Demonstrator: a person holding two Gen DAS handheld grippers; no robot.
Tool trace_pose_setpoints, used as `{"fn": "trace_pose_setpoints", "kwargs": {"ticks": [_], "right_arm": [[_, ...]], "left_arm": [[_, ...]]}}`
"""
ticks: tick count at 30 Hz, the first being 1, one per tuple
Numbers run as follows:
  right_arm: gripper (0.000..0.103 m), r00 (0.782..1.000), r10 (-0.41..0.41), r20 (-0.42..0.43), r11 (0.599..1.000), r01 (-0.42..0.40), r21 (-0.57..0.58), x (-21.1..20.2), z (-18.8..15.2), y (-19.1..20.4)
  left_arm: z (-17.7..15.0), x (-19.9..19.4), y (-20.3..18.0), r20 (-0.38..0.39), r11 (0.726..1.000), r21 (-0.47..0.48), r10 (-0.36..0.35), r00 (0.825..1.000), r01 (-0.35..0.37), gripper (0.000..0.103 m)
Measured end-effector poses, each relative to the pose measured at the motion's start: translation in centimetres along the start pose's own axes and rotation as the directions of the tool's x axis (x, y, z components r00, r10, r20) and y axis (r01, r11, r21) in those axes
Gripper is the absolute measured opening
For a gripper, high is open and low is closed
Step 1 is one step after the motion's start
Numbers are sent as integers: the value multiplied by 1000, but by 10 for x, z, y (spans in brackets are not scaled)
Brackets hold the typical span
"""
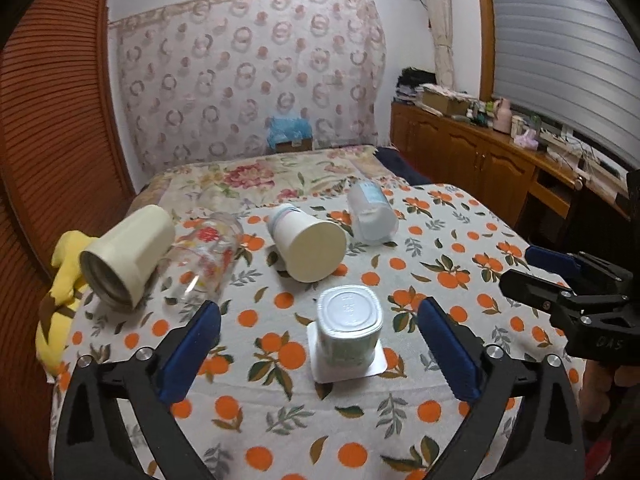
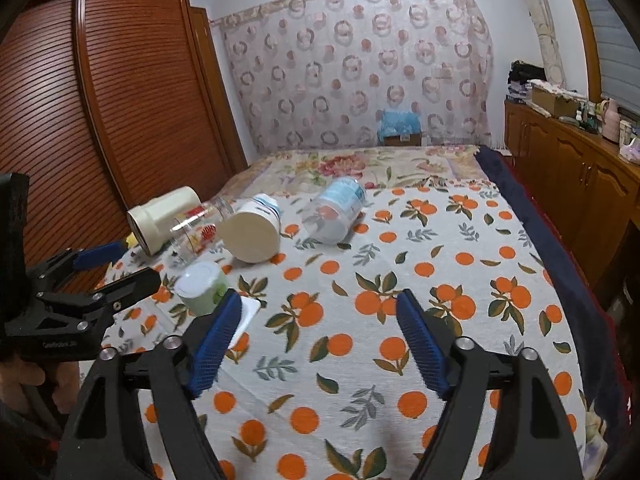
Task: Flip cup upside down
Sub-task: 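Rotate the cup with the left tool and set it lid-down on the sheet, then open the left tool and withdraw it from the cup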
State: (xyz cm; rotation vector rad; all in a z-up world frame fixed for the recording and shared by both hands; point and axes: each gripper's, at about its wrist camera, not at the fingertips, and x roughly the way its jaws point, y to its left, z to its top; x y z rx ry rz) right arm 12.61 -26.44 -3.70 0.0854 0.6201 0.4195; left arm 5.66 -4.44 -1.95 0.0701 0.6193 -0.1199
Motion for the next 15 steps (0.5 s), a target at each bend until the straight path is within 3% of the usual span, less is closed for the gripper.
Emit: {"fn": "trace_pose_setpoints", "kwargs": {"ticks": [8, 15], "right_arm": [[101, 999, -33, 37, 999, 33, -1, -14, 2, 14], [101, 996, -72, 44, 997, 72, -4, -17, 1, 24]], "left_arm": [[-7, -18, 14, -4, 998, -29, 56, 998, -56, 95], [-11, -23, 25, -16, 996, -59, 60, 998, -61, 95]]}}
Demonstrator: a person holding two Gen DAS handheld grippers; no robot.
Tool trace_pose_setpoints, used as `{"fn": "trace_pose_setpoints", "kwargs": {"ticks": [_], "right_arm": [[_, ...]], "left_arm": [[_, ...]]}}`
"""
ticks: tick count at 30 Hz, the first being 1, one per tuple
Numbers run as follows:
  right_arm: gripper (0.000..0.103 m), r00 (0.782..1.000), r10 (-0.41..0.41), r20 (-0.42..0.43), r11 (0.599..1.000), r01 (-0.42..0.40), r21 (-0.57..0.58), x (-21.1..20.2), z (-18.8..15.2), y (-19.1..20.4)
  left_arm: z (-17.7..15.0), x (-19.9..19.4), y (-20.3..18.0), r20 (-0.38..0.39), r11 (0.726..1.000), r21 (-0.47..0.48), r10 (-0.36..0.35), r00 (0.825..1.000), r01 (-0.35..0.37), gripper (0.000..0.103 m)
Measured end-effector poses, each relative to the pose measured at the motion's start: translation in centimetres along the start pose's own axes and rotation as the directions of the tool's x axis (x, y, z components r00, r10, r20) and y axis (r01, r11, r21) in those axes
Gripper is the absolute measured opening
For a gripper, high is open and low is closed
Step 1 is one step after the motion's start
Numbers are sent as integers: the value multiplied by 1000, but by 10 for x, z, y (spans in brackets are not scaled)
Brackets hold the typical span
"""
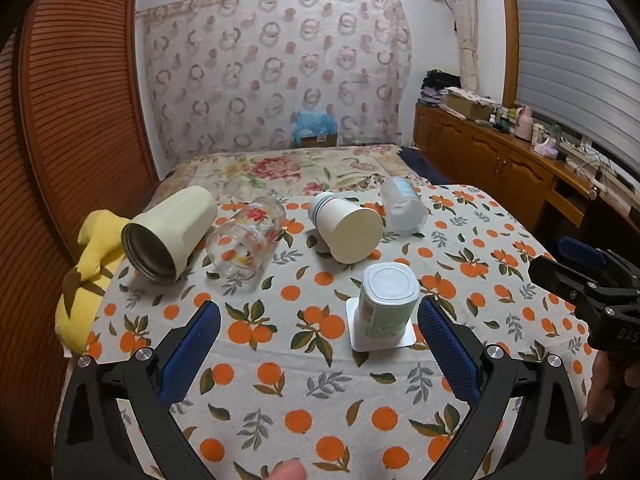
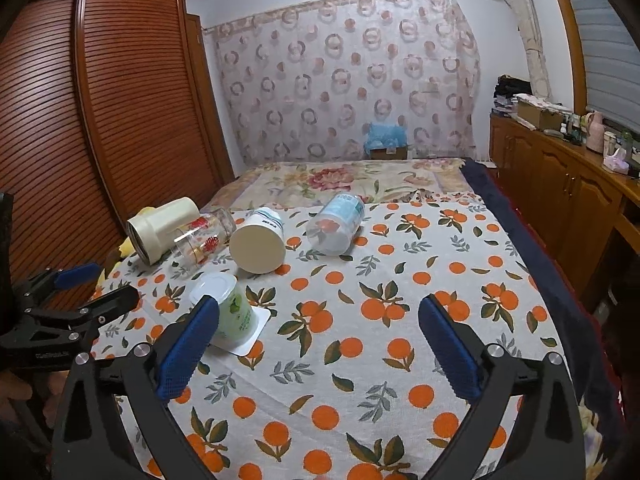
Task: Flip cup upside down
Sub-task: 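Open the left tool and withdraw it from the cup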
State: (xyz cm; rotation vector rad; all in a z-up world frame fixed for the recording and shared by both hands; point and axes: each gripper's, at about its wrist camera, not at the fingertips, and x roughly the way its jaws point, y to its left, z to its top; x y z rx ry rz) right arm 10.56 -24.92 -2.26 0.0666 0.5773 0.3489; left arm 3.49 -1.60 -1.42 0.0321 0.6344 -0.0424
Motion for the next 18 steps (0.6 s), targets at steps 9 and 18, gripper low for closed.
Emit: {"fn": "trace_pose_setpoints", "kwargs": {"ticks": [9, 18], "right_arm": [[101, 995, -10, 98, 1000, 10, -6, -24, 0, 7], [100, 982, -24, 187, 998, 33, -45, -46, 2, 19]], "left_arm": [[-2, -26, 8, 101, 1000, -22, -19, 995, 22, 95], [-3, -43, 16, 179, 999, -42, 8, 984, -1, 95]]}}
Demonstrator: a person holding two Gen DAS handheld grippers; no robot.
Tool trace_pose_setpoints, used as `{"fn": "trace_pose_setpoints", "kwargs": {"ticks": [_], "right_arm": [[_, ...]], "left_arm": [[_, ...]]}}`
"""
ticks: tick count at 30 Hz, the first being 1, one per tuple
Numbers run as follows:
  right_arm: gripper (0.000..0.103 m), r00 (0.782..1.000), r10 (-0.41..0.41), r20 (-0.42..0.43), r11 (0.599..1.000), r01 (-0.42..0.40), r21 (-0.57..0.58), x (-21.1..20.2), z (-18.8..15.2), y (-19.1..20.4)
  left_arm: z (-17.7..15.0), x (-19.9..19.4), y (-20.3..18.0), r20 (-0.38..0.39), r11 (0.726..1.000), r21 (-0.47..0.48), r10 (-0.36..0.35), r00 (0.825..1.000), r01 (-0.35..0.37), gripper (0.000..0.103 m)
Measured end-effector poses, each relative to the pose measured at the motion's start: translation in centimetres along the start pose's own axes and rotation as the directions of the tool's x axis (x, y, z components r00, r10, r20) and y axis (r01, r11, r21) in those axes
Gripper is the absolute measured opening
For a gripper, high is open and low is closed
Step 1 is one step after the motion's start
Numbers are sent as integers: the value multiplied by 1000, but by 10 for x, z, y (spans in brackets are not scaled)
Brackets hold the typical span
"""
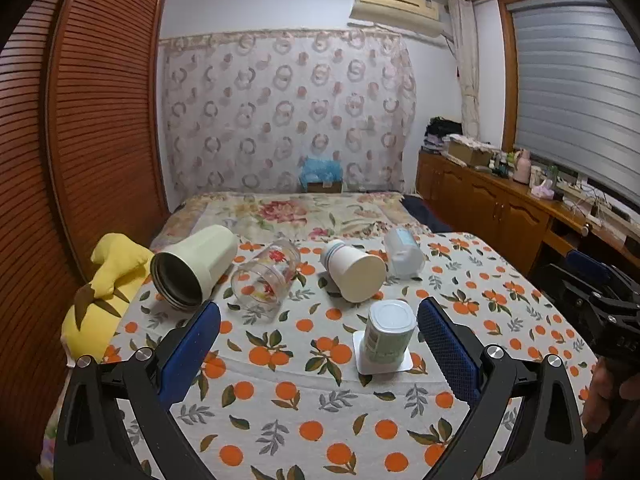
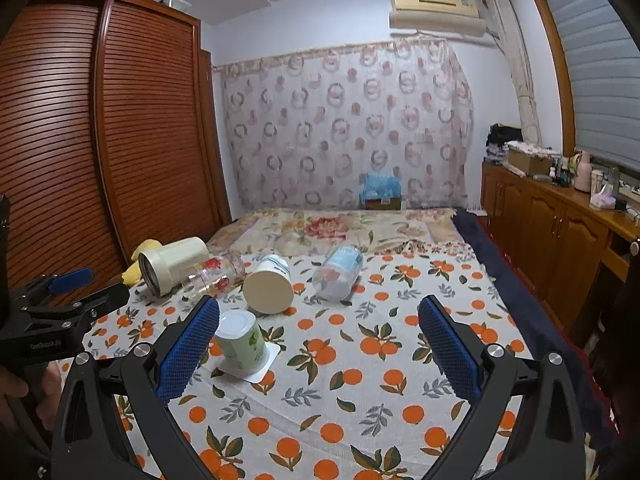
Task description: Flip cup upside down
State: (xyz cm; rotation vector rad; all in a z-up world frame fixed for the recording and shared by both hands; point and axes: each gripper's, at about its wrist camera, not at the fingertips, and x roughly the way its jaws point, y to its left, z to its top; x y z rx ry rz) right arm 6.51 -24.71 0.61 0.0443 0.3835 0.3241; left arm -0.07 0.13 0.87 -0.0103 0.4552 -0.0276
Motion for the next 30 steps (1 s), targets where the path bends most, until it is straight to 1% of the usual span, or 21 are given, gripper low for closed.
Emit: {"fn": "trace_pose_setpoints", "kwargs": {"ticks": [5, 30], "right_arm": [[100, 1000, 2, 14, 1000, -2, -9, -5, 0, 3], [100, 1000, 3, 12, 1000, -3, -6, -5, 0, 4]], "left_arm": [[0, -4, 2, 10, 1000, 0, 6, 1000, -6, 95], [-1, -5, 1, 12, 1000, 0, 9, 1000, -9, 95]]}}
